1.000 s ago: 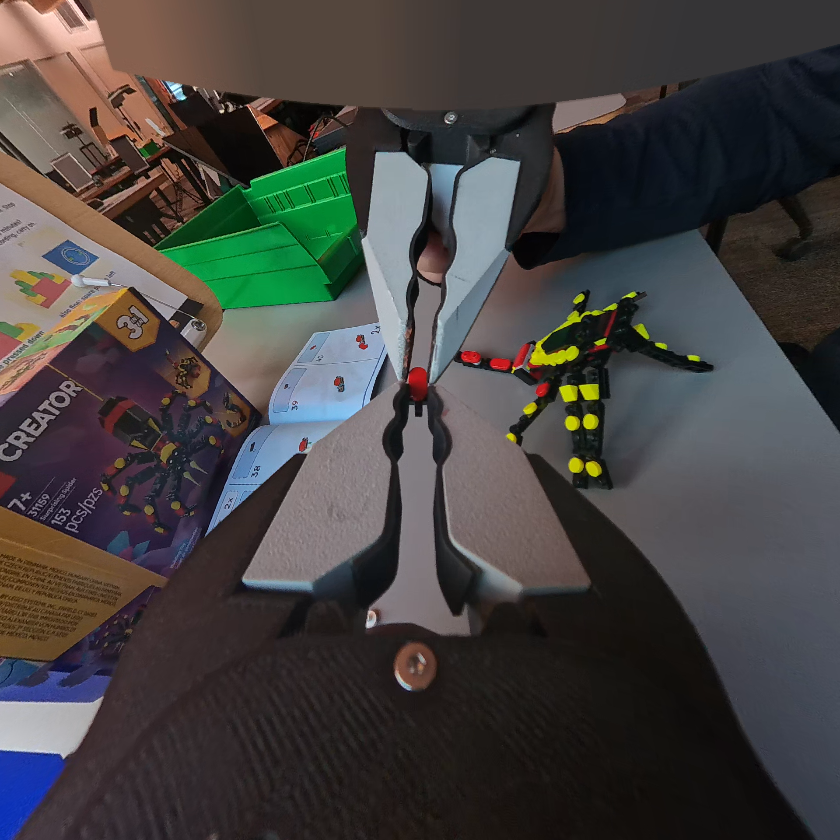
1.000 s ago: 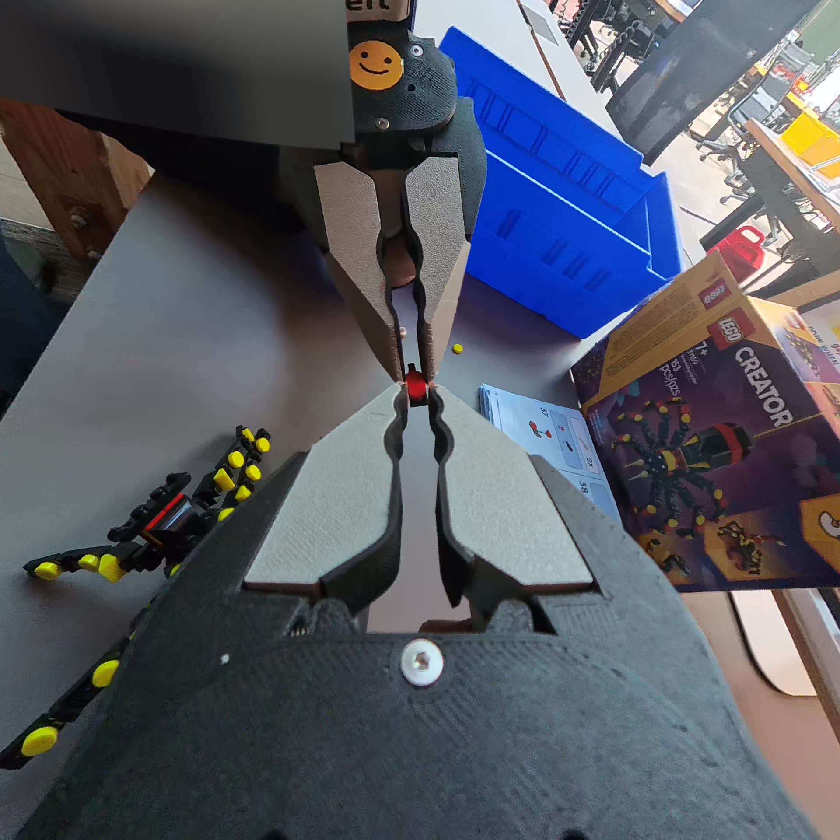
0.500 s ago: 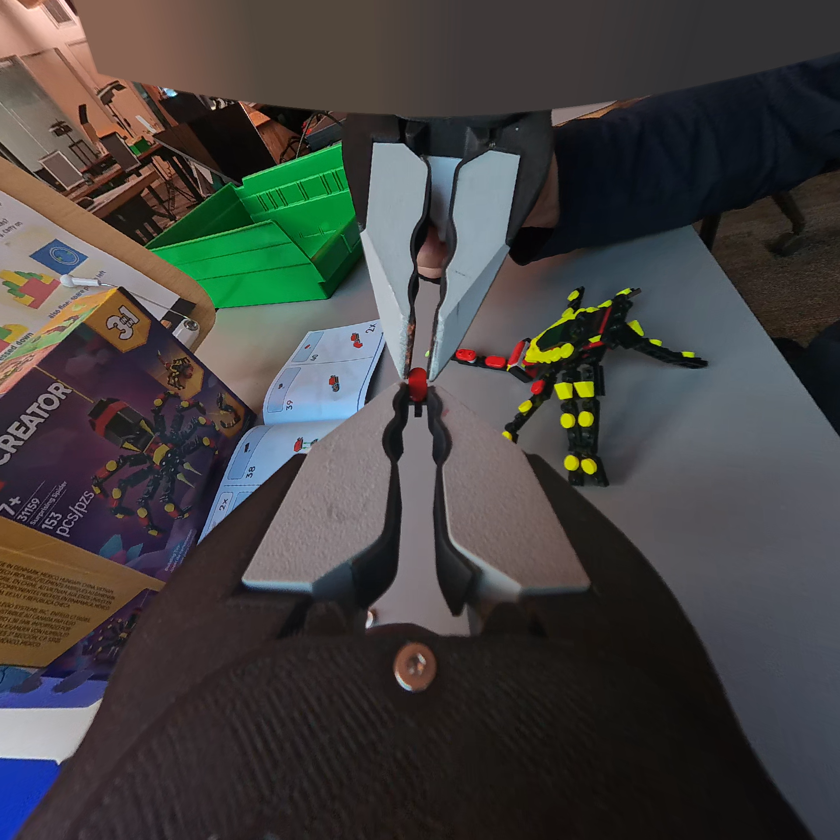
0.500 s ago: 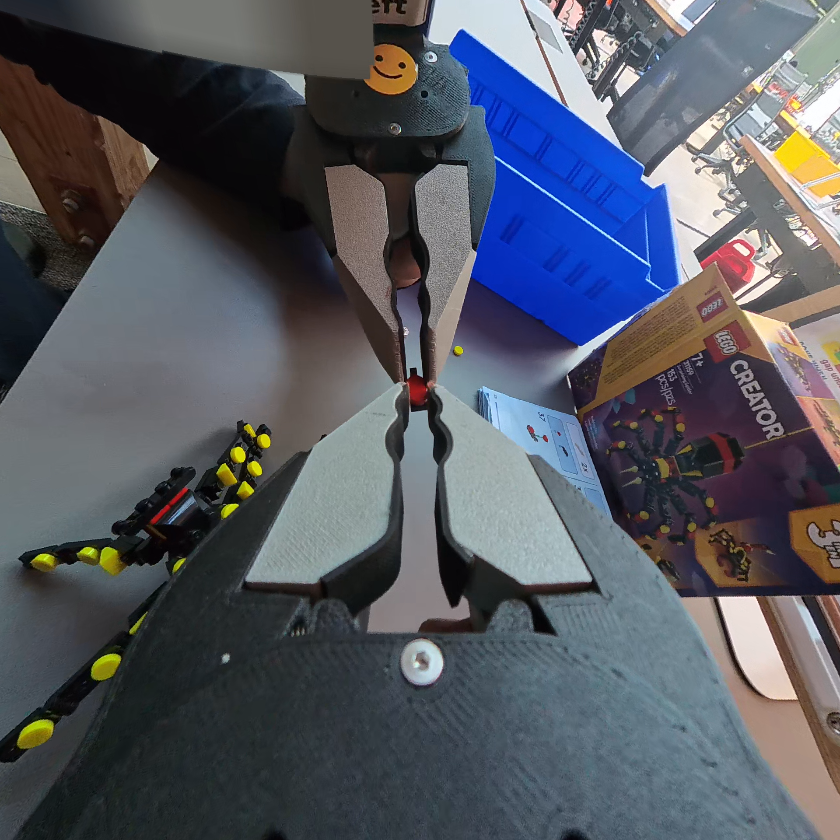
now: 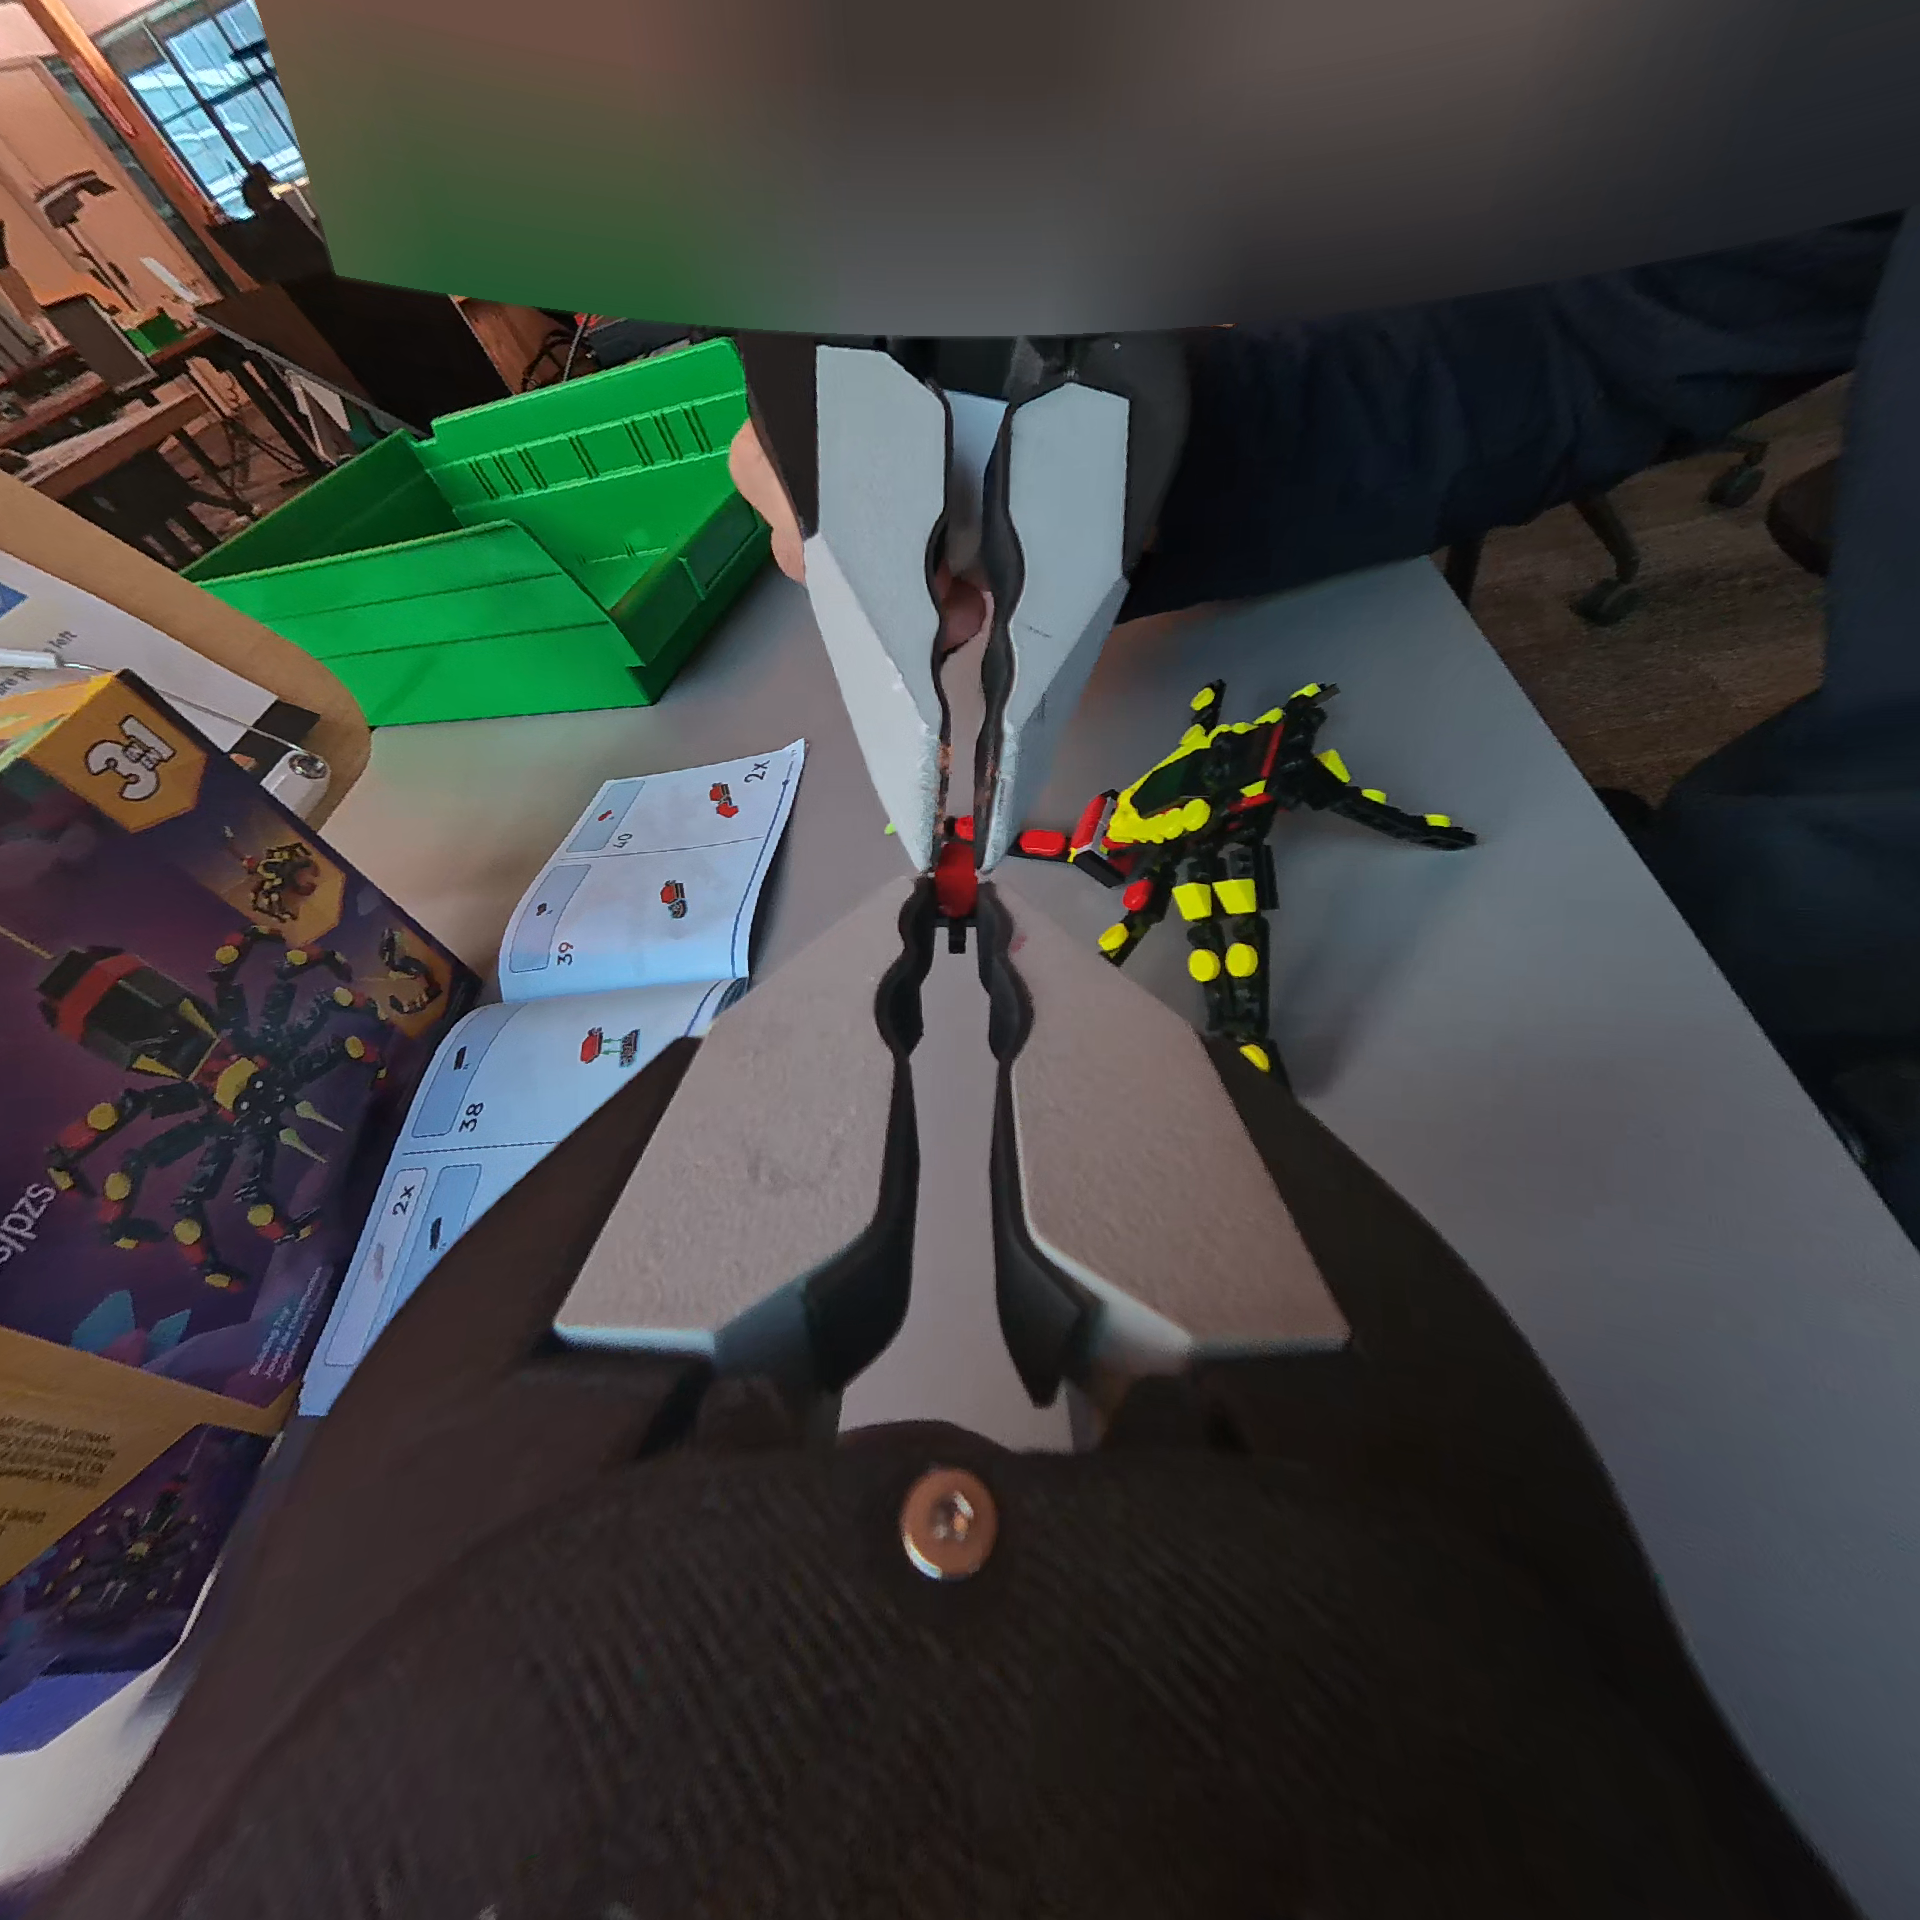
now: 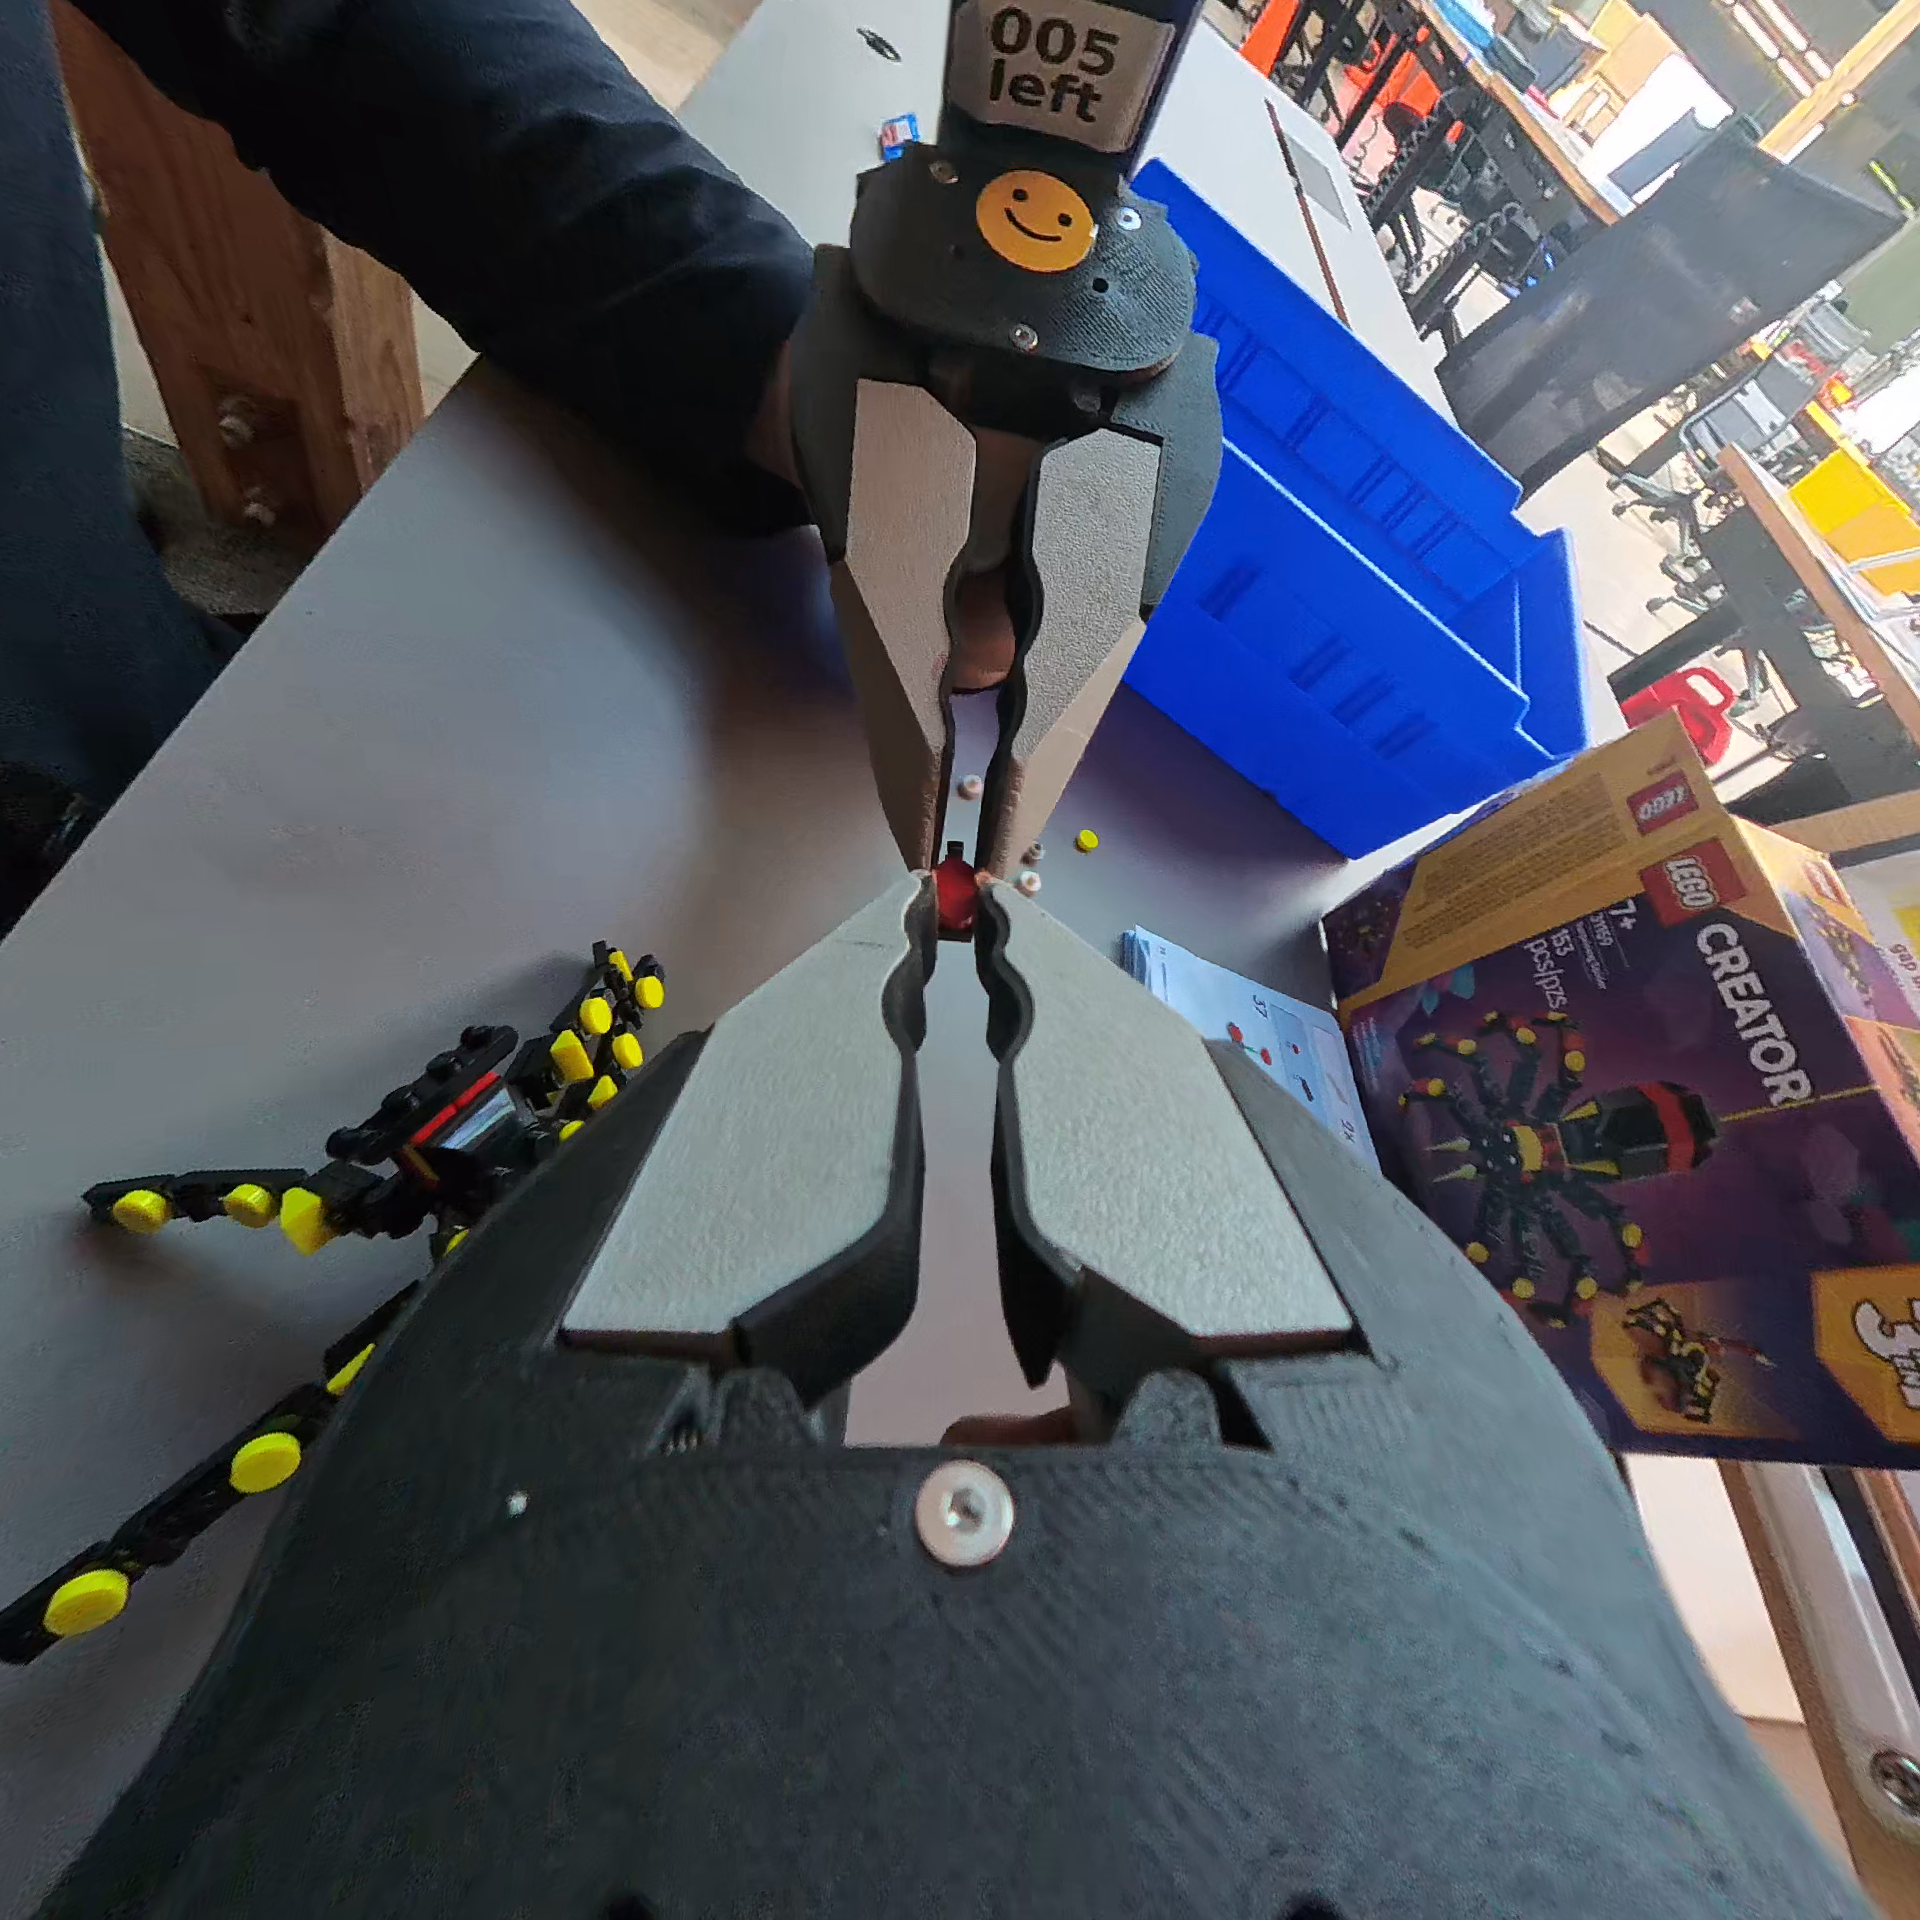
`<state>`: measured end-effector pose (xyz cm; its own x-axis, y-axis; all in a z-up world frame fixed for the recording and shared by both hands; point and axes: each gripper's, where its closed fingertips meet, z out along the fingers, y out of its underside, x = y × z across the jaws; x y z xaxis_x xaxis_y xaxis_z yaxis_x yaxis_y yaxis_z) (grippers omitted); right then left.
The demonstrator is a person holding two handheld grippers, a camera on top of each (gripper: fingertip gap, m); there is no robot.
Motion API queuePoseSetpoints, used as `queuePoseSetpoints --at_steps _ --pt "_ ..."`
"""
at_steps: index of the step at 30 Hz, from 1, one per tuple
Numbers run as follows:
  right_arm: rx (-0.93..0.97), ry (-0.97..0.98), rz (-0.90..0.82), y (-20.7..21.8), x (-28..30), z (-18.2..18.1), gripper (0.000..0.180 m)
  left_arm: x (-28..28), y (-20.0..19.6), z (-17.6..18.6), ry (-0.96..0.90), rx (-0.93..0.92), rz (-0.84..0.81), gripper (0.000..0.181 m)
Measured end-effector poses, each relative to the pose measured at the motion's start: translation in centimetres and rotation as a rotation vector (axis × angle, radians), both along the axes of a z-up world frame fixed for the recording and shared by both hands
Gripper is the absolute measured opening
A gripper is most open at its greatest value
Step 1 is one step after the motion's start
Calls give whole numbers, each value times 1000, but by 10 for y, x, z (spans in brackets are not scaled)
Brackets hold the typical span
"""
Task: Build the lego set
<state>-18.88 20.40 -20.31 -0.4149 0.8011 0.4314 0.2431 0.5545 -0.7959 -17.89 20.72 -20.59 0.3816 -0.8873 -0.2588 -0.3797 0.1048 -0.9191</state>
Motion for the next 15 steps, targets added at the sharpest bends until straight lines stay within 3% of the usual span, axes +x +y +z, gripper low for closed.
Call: queuePoseSetpoints --at_steps 10,15 --pt "-23 -5 88 -17 3 -2 0 4 -6 -2 22 23 -32 5" --pt "-124 89 58 -4 9 26 0 2 -5 6 4 48 -18 6"
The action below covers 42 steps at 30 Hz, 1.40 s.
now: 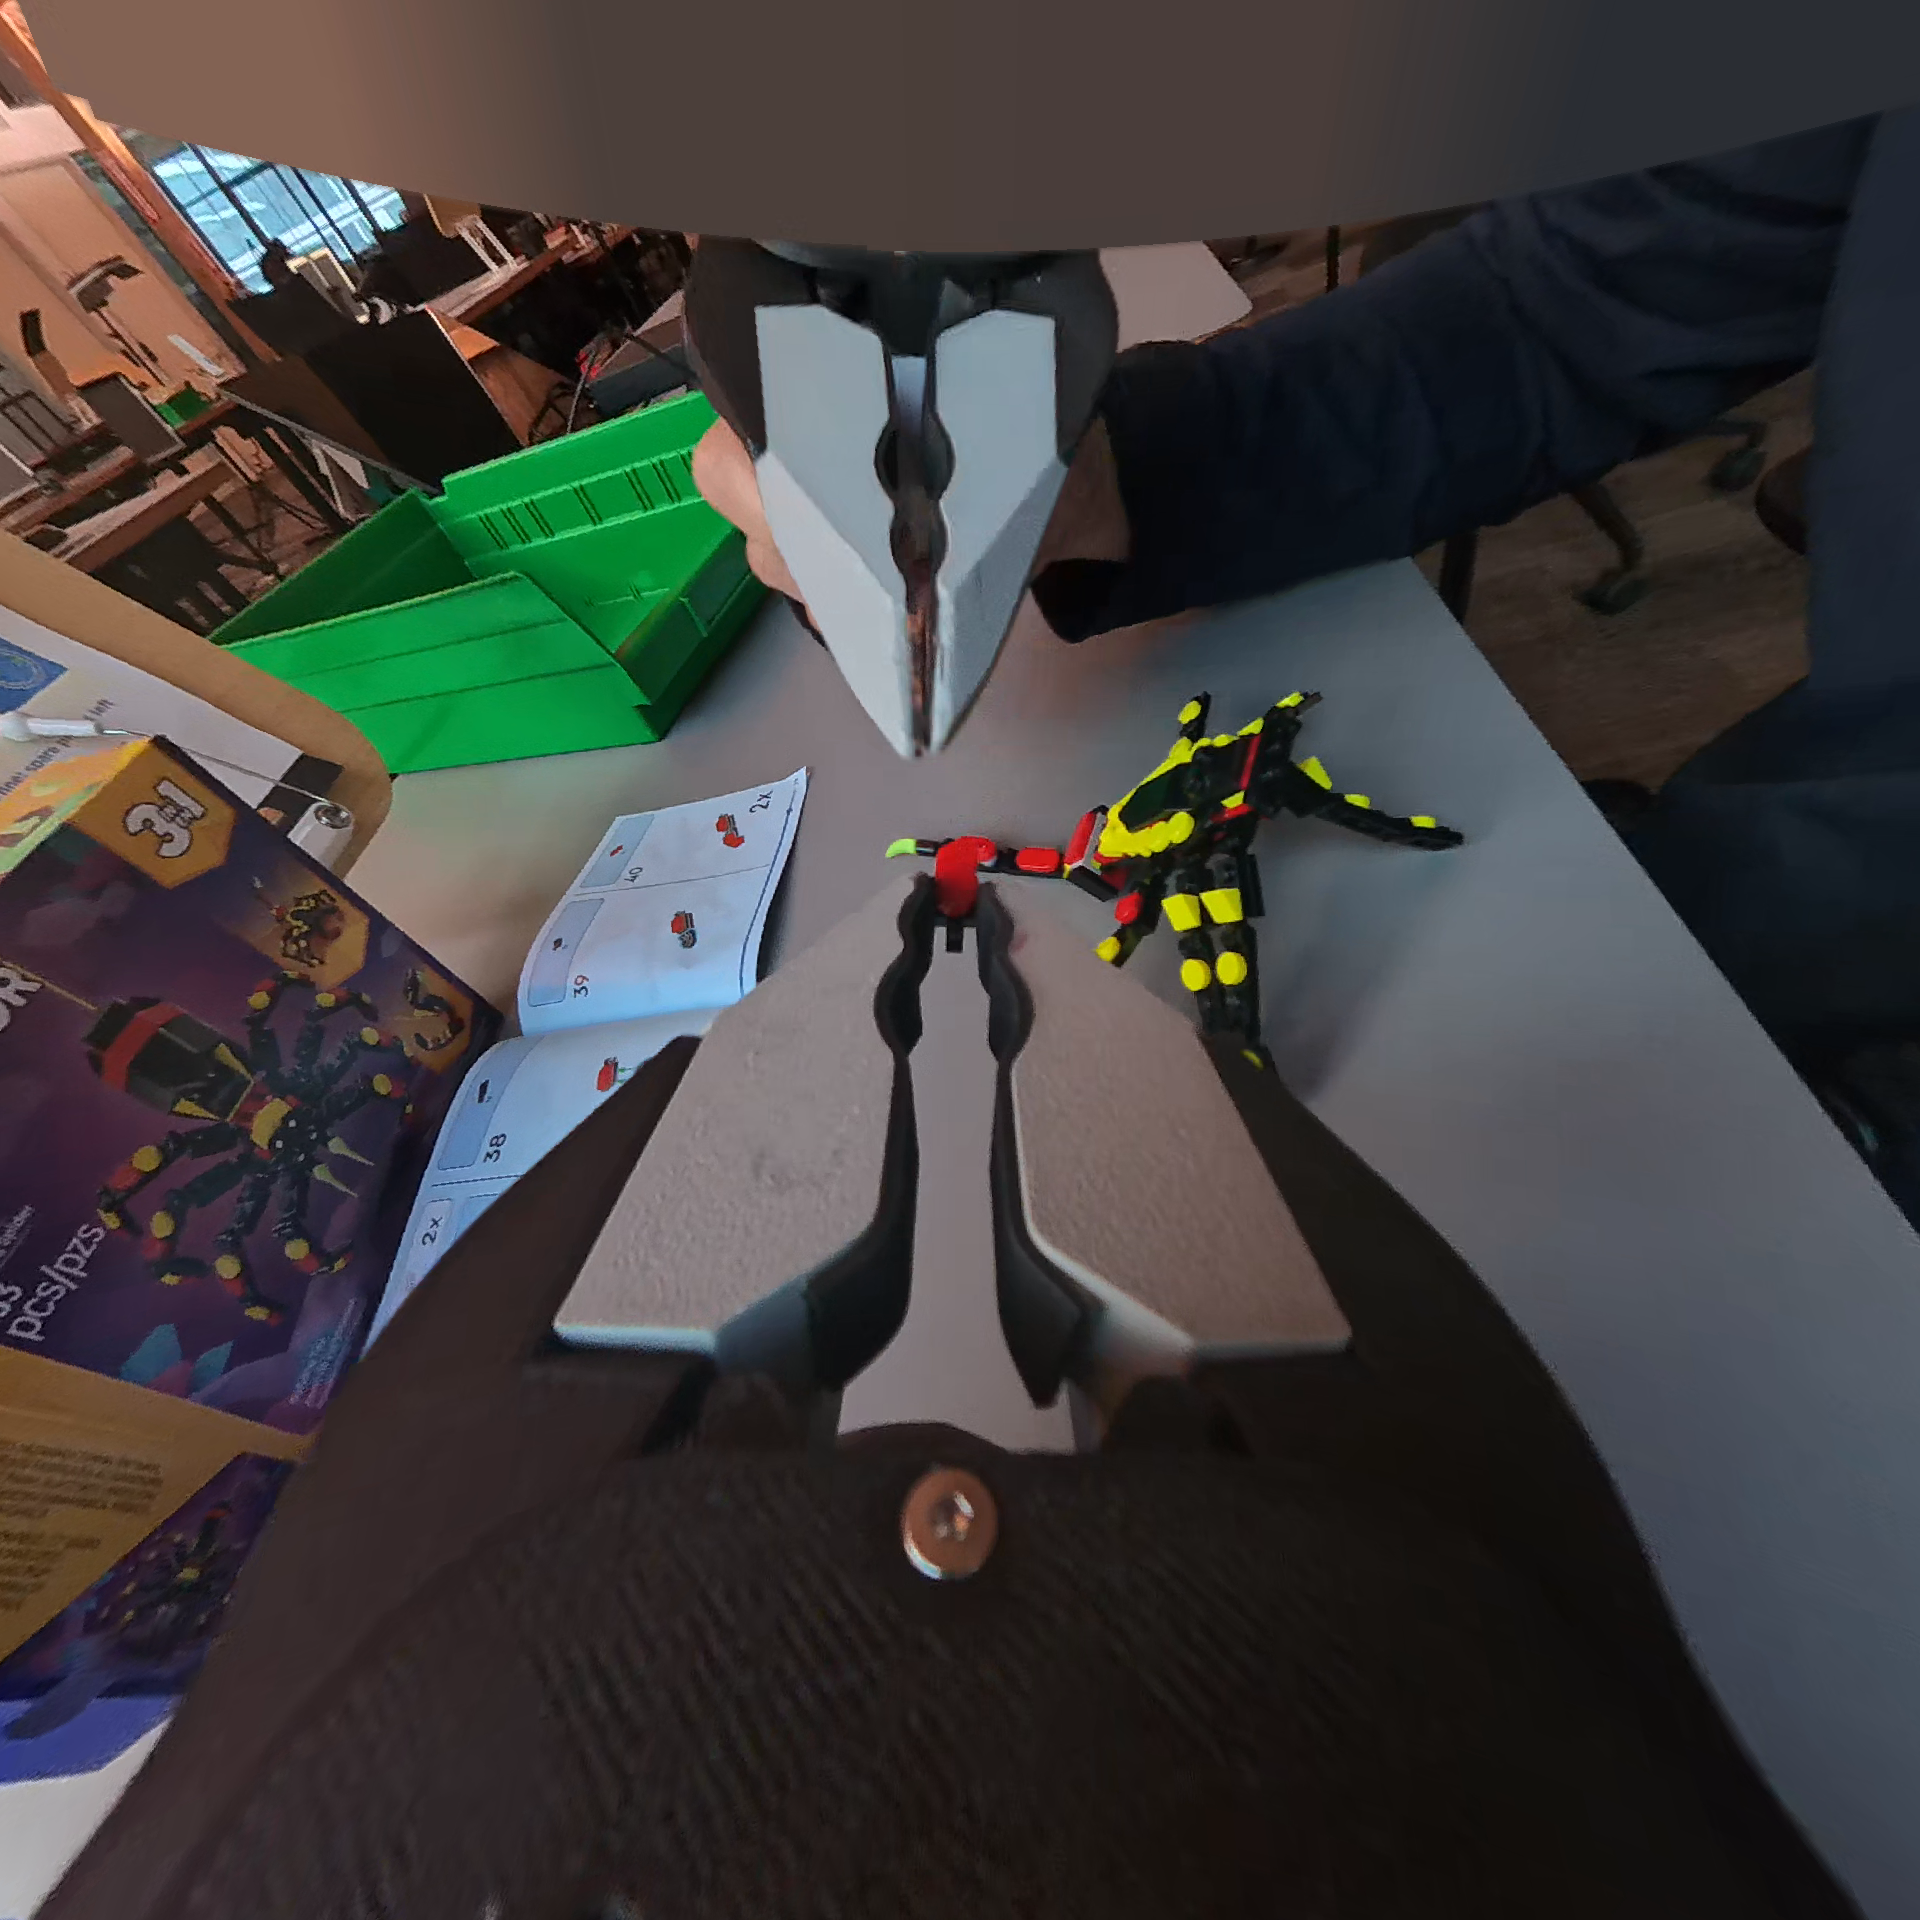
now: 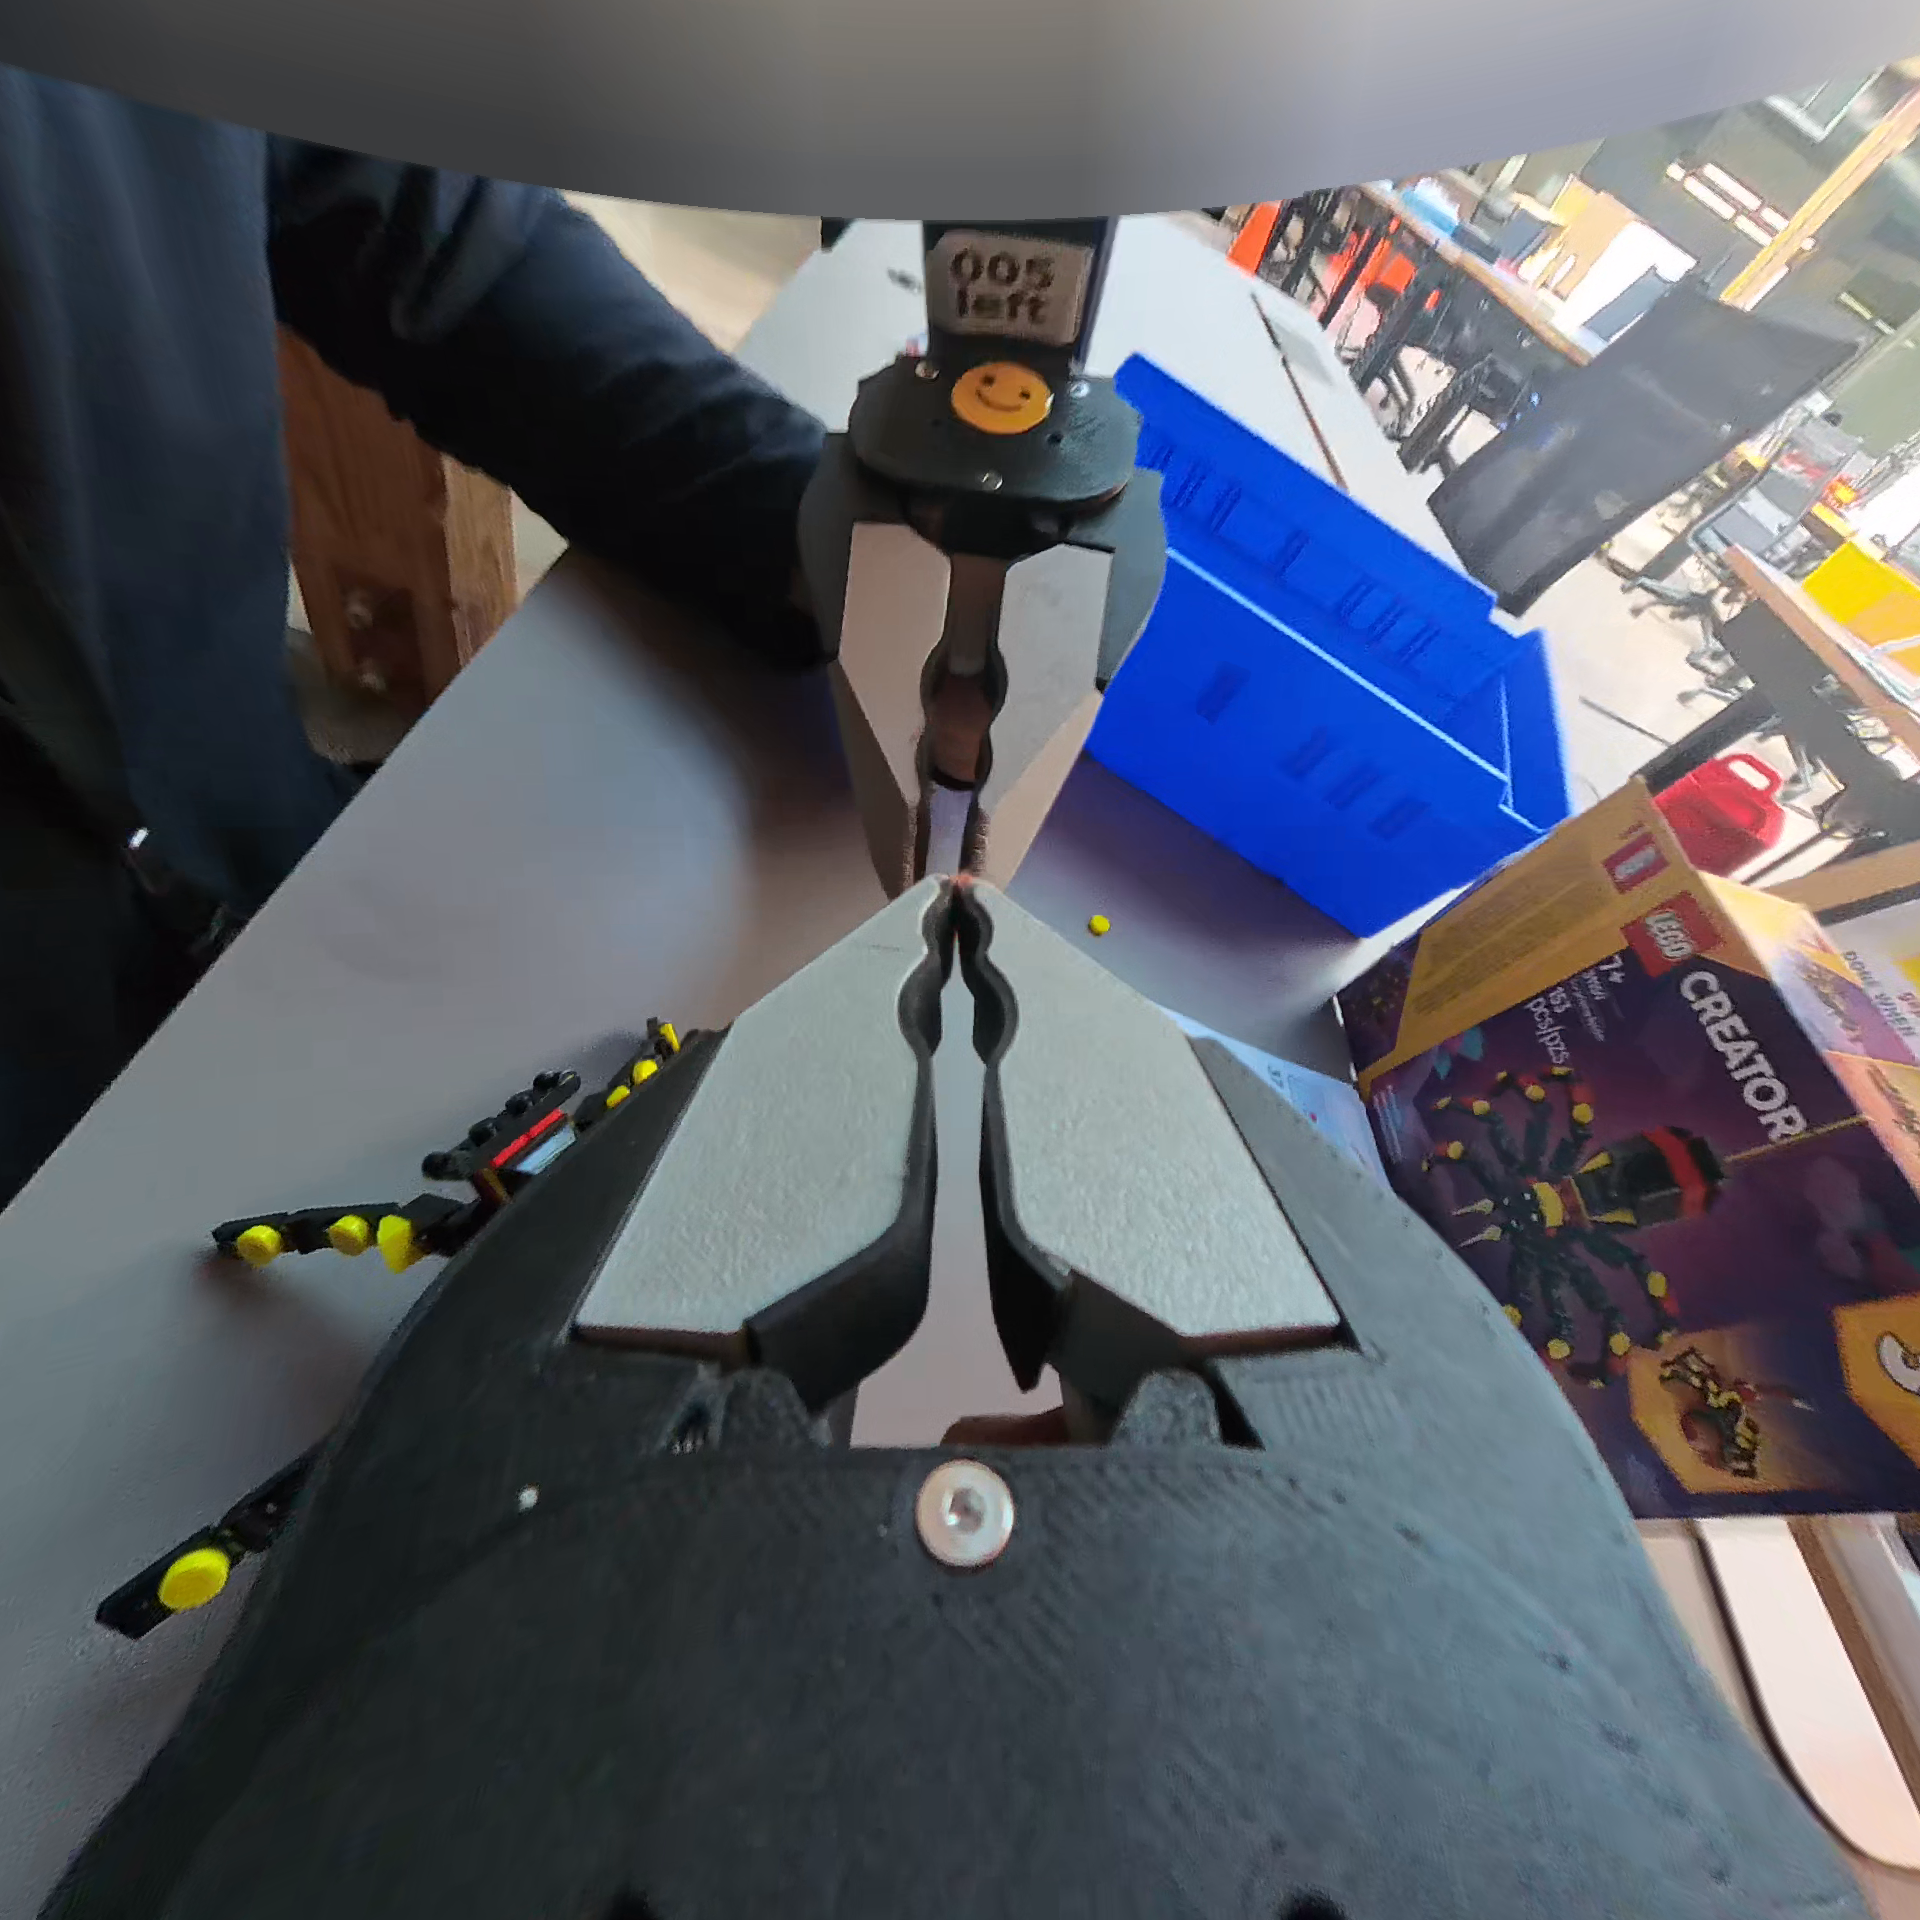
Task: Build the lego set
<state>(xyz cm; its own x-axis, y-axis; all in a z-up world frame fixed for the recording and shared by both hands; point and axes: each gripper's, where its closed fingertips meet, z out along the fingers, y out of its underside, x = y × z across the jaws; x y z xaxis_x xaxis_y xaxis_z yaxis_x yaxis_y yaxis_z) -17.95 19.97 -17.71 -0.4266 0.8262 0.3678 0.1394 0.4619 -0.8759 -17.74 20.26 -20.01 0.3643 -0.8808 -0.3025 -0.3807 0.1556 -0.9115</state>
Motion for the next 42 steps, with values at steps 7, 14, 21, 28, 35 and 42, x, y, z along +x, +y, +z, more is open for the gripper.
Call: queuePoseSetpoints --at_steps 7,14,21,28,35,42 --pt "48 -73 1 0 -1 -18 18 1 2 -5 46 29 21 5" --pt "84 -86 -36 2 -7 -23 9 -1 3 -1 33 47 33 6" --pt "79 -77 -53 4 -8 -22 5 -1 5 -1 32 43 45 6" --pt "74 -54 -57 4 -9 -18 5 -2 4 4 -16 13 39 6" --pt "69 -52 -58 4 -9 -17 5 -2 5 4 -29 -3 36 6" --pt "54 -54 -71 5 -10 -16 5 -3 6 5 -35 1 49 6"
